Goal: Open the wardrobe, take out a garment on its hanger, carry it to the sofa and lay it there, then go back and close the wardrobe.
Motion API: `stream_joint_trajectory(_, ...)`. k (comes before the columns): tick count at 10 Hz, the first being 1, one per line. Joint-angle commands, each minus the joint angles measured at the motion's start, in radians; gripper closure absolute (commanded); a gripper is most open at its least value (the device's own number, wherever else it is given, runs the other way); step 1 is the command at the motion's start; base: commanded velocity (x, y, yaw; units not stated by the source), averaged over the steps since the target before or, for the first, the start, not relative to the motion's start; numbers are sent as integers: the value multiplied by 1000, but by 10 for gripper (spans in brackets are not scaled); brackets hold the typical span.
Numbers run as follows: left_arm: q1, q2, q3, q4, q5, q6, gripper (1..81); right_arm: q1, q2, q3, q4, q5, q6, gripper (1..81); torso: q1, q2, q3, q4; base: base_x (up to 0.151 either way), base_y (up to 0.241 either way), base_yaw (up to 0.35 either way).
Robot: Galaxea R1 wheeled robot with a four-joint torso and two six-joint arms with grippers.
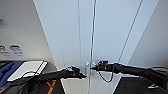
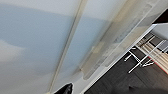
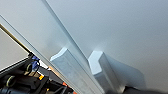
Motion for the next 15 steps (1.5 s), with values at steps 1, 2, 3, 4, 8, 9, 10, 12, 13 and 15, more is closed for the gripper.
stream_joint_trajectory(1,-177,44,-35,1,16,4,10,173,7,25,11,2,1,10,0,0,0,0,0,0,0)
stream_joint_trajectory(2,-186,79,-67,2,16,4,10,173,4,37,11,2,1,10,0,0,0,0,0,0,0)
stream_joint_trajectory(3,-187,108,-88,12,16,2,10,170,4,42,11,4,1,10,0,0,0,0,0,0,0)
stream_joint_trajectory(4,-188,141,-113,25,16,4,10,168,6,46,11,4,1,10,0,0,0,0,0,0,0)
stream_joint_trajectory(8,-189,211,-180,39,11,4,10,164,7,66,9,4,1,10,0,0,0,0,0,0,0)
stream_joint_trajectory(9,-191,234,-198,58,14,4,10,160,9,69,9,4,1,10,0,0,0,0,0,0,0)
stream_joint_trajectory(10,-192,257,-227,59,8,3,10,151,9,77,11,7,1,10,0,0,0,0,0,0,0)
stream_joint_trajectory(12,-215,290,-218,39,-8,-5,10,134,22,115,12,22,1,10,0,0,0,0,0,0,0)
stream_joint_trajectory(13,-215,299,-197,36,-51,-22,10,125,35,138,8,19,1,10,0,0,0,0,0,0,0)
stream_joint_trajectory(15,-210,294,-120,38,-67,-50,10,107,58,163,8,24,1,10,0,0,0,0,0,0,0)
